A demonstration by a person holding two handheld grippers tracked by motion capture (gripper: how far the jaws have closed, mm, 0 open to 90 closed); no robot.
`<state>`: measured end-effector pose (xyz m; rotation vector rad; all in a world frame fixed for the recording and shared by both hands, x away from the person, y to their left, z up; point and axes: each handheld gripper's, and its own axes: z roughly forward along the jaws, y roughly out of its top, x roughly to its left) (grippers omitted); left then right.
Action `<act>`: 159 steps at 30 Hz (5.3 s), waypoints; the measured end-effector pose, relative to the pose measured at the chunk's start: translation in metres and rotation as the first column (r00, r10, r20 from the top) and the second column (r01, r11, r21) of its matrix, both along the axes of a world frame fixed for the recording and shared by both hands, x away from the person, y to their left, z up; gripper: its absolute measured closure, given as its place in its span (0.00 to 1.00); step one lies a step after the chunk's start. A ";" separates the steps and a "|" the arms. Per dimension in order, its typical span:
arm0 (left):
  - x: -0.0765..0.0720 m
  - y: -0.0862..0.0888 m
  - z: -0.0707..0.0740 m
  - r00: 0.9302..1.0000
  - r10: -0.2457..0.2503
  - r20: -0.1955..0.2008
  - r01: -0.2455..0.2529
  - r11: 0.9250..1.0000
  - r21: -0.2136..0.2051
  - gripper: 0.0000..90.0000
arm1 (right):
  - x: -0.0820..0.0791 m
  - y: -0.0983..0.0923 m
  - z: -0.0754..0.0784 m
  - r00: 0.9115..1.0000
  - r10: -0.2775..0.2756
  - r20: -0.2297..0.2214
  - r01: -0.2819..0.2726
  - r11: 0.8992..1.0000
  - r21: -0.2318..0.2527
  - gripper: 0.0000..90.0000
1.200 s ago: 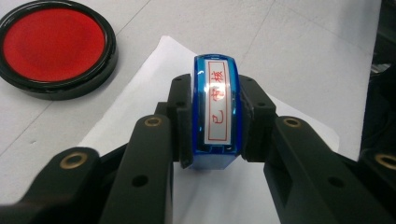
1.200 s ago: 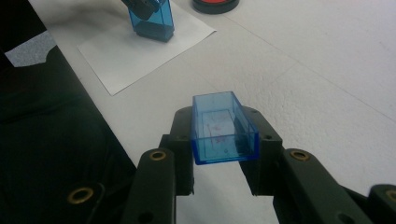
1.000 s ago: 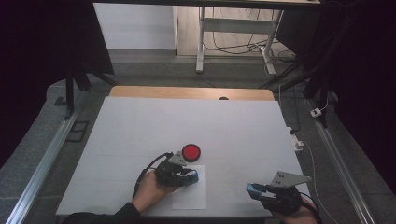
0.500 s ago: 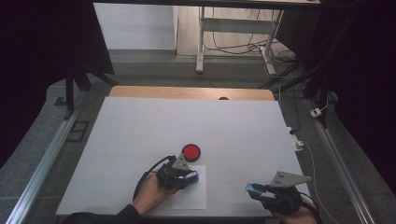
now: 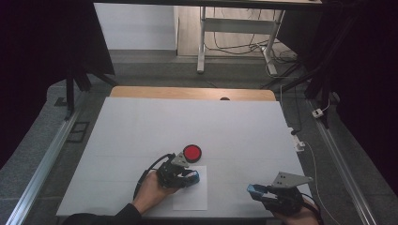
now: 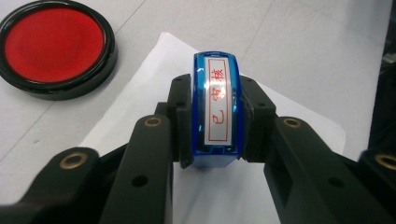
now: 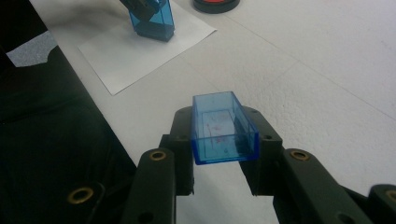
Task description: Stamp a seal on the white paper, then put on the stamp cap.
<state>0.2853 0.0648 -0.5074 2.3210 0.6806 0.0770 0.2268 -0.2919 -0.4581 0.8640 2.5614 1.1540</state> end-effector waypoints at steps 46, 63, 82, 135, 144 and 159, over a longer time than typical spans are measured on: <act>-0.006 0.032 0.041 0.999 -0.040 0.032 0.045 0.986 -0.163 0.77 | 0.000 -0.001 0.000 1.000 0.003 0.000 -0.003 1.000 0.007 0.76; -0.011 0.046 0.062 0.992 -0.095 0.083 0.114 0.956 -0.270 0.77 | 0.000 -0.001 0.000 1.000 0.005 -0.003 -0.005 1.000 0.003 0.76; -0.013 0.049 0.067 0.987 -0.111 0.113 0.139 0.951 -0.277 0.77 | 0.000 -0.002 0.002 1.000 -0.006 0.006 0.006 1.000 0.027 0.76; -0.013 0.053 0.073 0.970 -0.178 0.163 0.220 0.930 -0.294 0.77 | 0.018 0.064 0.002 0.963 0.269 0.012 -0.268 0.958 0.105 0.76; -0.013 0.058 0.078 0.966 -0.179 0.185 0.229 0.927 -0.297 0.77 | 0.026 0.078 -0.001 0.953 0.303 0.018 -0.304 0.947 0.107 0.76; -0.014 0.057 0.080 0.952 -0.229 0.203 0.284 0.910 -0.303 0.77 | 0.035 0.100 -0.008 0.936 0.351 0.026 -0.352 0.930 0.108 0.76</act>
